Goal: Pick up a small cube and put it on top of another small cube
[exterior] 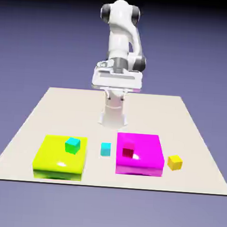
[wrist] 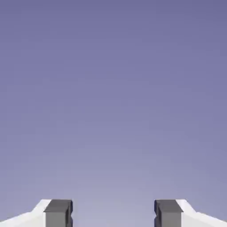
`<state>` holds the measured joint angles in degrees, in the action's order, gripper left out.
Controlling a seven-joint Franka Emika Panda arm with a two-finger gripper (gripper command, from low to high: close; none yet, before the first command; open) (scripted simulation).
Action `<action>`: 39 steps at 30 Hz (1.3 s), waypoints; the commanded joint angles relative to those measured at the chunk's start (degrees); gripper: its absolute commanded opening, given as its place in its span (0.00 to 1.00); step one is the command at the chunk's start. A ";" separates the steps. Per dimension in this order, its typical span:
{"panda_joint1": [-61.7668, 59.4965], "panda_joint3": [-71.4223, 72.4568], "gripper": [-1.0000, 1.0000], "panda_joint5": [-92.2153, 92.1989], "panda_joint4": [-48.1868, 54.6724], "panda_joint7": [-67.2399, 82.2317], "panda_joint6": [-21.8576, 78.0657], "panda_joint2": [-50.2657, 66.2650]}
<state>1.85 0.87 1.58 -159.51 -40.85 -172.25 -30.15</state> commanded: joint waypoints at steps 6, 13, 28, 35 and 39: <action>5.80 4.34 0.50 7.84 7.42 8.00 8.76 12.46; 12.56 9.40 0.50 16.98 16.08 17.32 18.99 27.00; 25.42 14.47 0.50 37.84 31.72 29.44 31.46 58.14; 24.61 16.63 0.00 34.63 31.18 31.72 34.45 54.27; 24.93 14.04 0.00 26.03 29.14 31.89 39.03 46.94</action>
<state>26.78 14.93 27.45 -130.37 -8.85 -133.18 16.78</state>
